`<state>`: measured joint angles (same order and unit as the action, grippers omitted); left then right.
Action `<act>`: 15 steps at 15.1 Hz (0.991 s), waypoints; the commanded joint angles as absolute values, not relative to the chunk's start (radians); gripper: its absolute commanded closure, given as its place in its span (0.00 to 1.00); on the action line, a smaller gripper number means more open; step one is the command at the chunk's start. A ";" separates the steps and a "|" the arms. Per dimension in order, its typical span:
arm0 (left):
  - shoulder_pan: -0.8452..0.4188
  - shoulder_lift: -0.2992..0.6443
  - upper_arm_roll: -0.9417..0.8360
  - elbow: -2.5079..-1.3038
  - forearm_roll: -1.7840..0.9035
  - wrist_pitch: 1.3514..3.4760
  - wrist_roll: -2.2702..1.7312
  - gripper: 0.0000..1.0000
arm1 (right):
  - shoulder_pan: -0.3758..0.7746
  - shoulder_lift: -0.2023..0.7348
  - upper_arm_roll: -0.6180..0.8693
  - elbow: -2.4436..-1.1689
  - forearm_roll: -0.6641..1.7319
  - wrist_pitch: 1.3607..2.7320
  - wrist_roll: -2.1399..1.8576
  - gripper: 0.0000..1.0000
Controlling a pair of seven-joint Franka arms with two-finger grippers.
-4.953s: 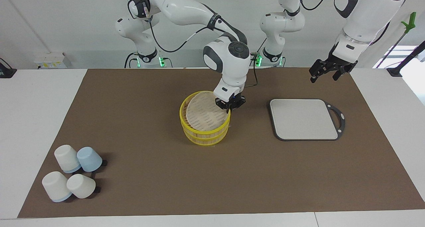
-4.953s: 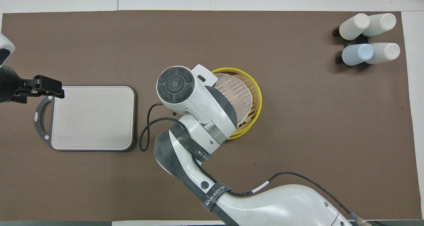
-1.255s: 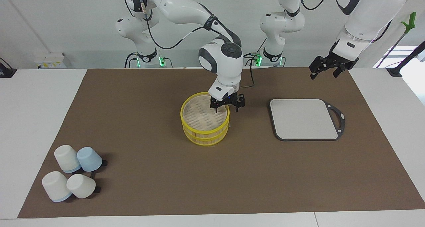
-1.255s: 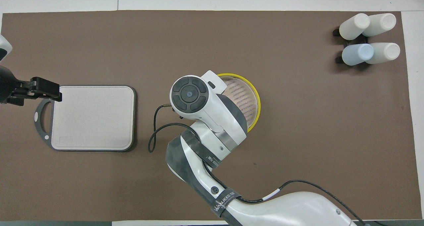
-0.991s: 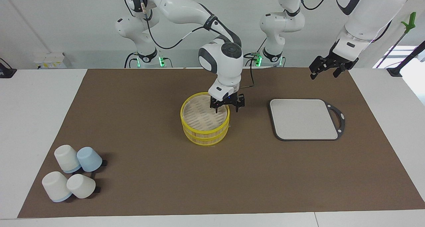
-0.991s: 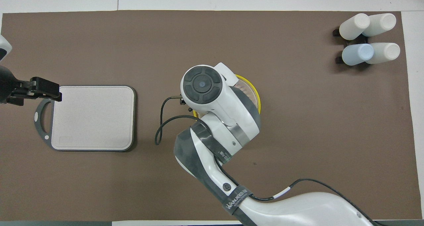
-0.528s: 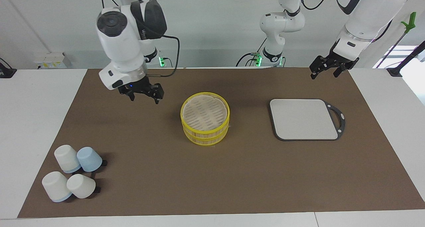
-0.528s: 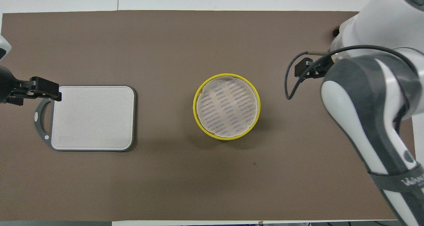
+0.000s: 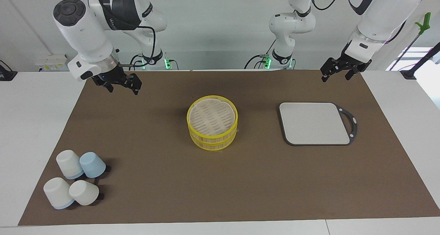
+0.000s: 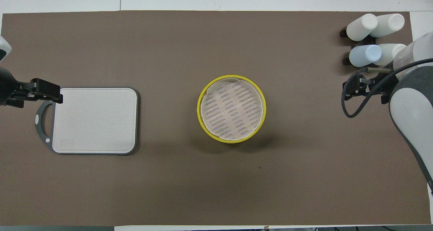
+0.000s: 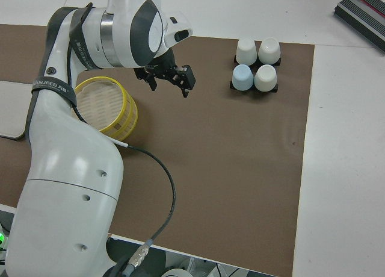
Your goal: Place bun in steamer
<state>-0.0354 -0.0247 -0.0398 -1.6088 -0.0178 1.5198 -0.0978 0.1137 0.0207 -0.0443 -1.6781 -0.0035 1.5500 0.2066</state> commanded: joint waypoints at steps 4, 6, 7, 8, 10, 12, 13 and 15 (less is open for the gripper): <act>-0.034 -0.014 -0.041 -1.582 -0.015 1.502 -0.086 0.00 | 0.038 -0.025 -0.031 -1.747 0.011 1.638 0.095 0.00; -0.032 -0.014 -0.041 -1.582 -0.015 1.505 -0.086 0.00 | 0.023 -0.018 -0.031 -1.733 0.011 1.643 0.095 0.00; -0.031 -0.014 -0.041 -1.582 -0.015 1.505 -0.086 0.00 | 0.023 -0.017 -0.031 -1.726 0.008 1.652 0.095 0.00; -0.029 -0.014 -0.041 -1.583 -0.015 1.506 -0.084 0.00 | 0.025 -0.005 -0.029 -1.715 0.006 1.667 0.097 0.00; -0.032 -0.014 -0.041 -1.583 -0.015 1.506 -0.086 0.00 | 0.025 0.000 -0.029 -1.706 0.009 1.704 0.097 0.00; -0.029 -0.014 -0.041 -1.583 -0.014 1.506 -0.086 0.00 | 0.028 0.002 -0.028 -1.706 0.008 1.694 0.095 0.00; -0.029 -0.015 -0.041 -1.583 -0.014 1.506 -0.086 0.00 | 0.031 0.000 -0.028 -1.706 0.006 1.690 0.097 0.00; -0.031 -0.014 -0.041 -1.582 -0.015 1.506 -0.087 0.00 | 0.032 -0.003 -0.025 -1.704 0.002 1.683 0.095 0.00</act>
